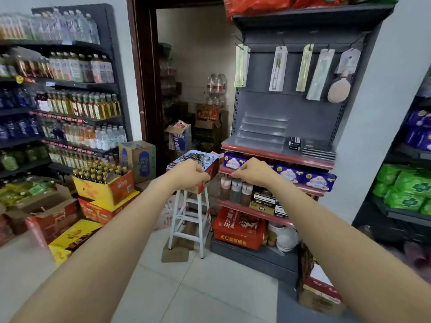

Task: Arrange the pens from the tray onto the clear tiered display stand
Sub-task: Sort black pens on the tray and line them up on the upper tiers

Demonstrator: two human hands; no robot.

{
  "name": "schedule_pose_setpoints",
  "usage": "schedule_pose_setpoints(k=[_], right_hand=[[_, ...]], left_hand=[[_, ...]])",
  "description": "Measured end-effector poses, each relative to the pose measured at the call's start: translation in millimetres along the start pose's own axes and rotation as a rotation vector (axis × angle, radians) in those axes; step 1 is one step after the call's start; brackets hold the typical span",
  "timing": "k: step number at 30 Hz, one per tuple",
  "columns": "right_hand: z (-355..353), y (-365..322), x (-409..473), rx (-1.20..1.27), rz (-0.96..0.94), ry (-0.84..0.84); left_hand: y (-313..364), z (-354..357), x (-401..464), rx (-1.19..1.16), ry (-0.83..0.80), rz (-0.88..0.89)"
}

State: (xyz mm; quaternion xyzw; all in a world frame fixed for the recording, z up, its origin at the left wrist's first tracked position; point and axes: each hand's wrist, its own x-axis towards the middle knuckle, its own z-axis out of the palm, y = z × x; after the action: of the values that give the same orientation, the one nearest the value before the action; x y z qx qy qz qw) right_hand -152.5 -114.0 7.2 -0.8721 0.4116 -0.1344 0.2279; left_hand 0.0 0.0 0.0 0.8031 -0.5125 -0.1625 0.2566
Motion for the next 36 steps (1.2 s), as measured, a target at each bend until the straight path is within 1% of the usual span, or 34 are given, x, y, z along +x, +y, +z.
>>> schedule_pose_setpoints(k=[1, 6, 12, 15, 18, 24, 28, 34, 36], right_hand=[[6, -1, 7, 0.008, -0.002, -0.03], [36, 4, 64, 0.026, -0.019, -0.056], [70, 9, 139, 0.069, -0.041, -0.021], [88, 18, 185, 0.069, -0.029, -0.027], [101, 26, 234, 0.073, -0.038, -0.021], [120, 50, 366, 0.031, -0.066, -0.09], [132, 67, 453, 0.016, -0.06, -0.164], [155, 83, 563, 0.023, -0.062, -0.22], [167, 85, 597, 0.042, -0.059, -0.241]], left_hand=[[-7, 1, 9, -0.033, -0.019, -0.001], [-49, 0, 70, -0.113, -0.026, 0.009], [-81, 1, 138, -0.034, 0.008, 0.039], [-97, 7, 179, -0.082, 0.027, 0.053], [-113, 14, 228, -0.039, 0.01, 0.055], [-144, 23, 358, 0.093, 0.018, -0.011], [-162, 26, 434, 0.099, 0.003, -0.068], [-207, 33, 529, 0.094, -0.002, -0.168], [-224, 39, 559, 0.087, -0.028, -0.188]])
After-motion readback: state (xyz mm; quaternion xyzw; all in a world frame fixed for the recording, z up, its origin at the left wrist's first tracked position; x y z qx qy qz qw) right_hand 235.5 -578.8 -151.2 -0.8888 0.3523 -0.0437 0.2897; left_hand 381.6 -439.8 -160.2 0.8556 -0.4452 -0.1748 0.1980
